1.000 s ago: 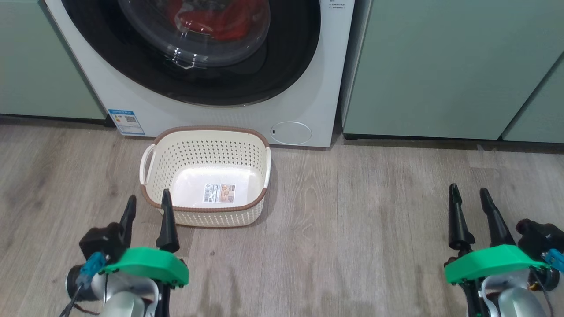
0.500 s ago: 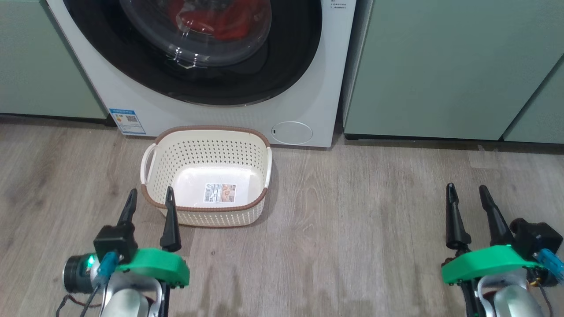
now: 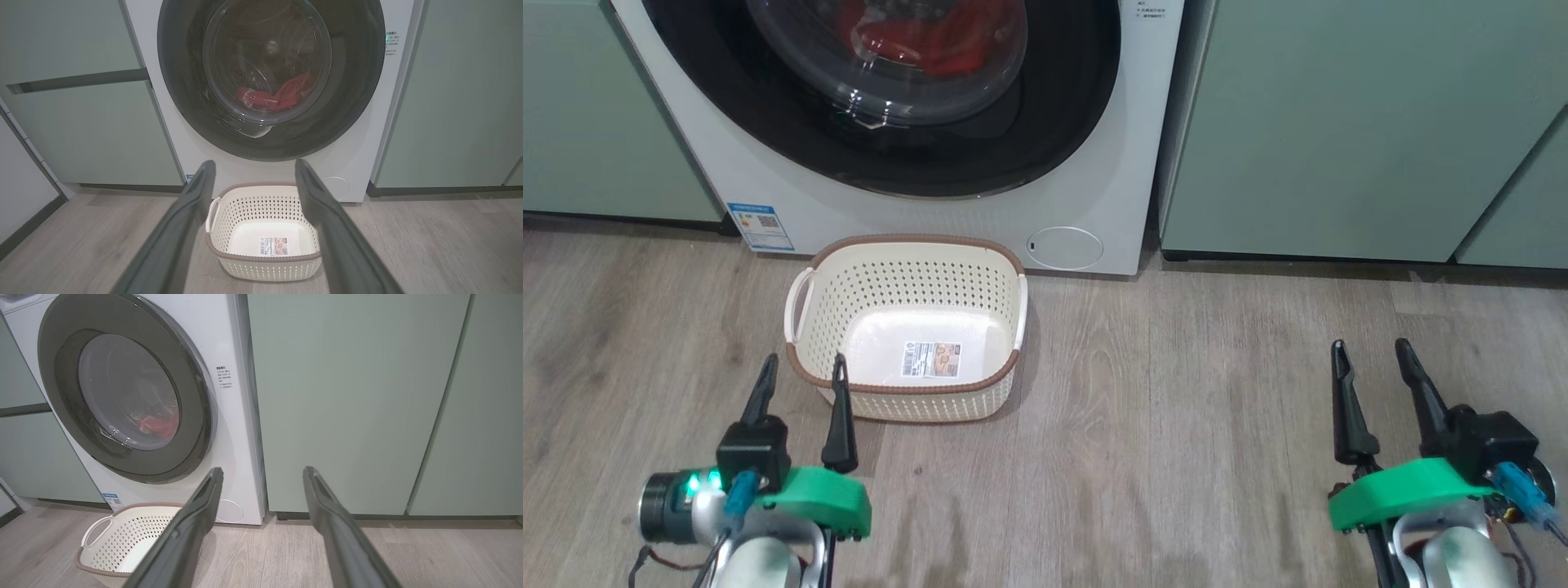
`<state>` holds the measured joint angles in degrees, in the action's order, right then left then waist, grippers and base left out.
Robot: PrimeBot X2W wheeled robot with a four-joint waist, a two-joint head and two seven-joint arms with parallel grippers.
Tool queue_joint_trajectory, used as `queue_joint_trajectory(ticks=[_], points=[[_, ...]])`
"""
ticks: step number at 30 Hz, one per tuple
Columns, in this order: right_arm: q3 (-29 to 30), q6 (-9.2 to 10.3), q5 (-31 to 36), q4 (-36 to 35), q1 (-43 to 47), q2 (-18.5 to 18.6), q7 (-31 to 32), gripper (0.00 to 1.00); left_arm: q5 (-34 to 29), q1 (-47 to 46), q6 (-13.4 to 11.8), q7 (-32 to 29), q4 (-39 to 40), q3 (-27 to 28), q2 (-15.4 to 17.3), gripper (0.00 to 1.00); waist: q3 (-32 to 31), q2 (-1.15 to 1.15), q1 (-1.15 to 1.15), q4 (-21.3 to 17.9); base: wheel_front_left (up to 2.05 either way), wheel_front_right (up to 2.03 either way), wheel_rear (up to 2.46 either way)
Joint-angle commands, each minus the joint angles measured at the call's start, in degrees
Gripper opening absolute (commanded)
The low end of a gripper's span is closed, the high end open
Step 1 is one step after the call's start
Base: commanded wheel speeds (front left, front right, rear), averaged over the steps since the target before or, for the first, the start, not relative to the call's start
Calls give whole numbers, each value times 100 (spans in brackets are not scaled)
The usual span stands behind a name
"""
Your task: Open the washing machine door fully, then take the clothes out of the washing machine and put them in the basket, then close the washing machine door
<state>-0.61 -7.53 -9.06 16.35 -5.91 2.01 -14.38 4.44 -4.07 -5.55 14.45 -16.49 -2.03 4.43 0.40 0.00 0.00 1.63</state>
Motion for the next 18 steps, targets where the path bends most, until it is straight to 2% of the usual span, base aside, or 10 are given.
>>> queue_joint_trajectory(ticks=[1, 18], points=[[-143, 4, 29, -148, -244, 87, -62, 100, -39, -330, 10, 55, 128, 243, 26, 100, 0, 0, 0, -2, 0, 0, 0], [-122, 4, -213, -30, -220, 87, -62, 100, -4, -400, 264, 55, -174, 483, -111, 100, 11, 0, 0, 19, 0, 0, 0]])
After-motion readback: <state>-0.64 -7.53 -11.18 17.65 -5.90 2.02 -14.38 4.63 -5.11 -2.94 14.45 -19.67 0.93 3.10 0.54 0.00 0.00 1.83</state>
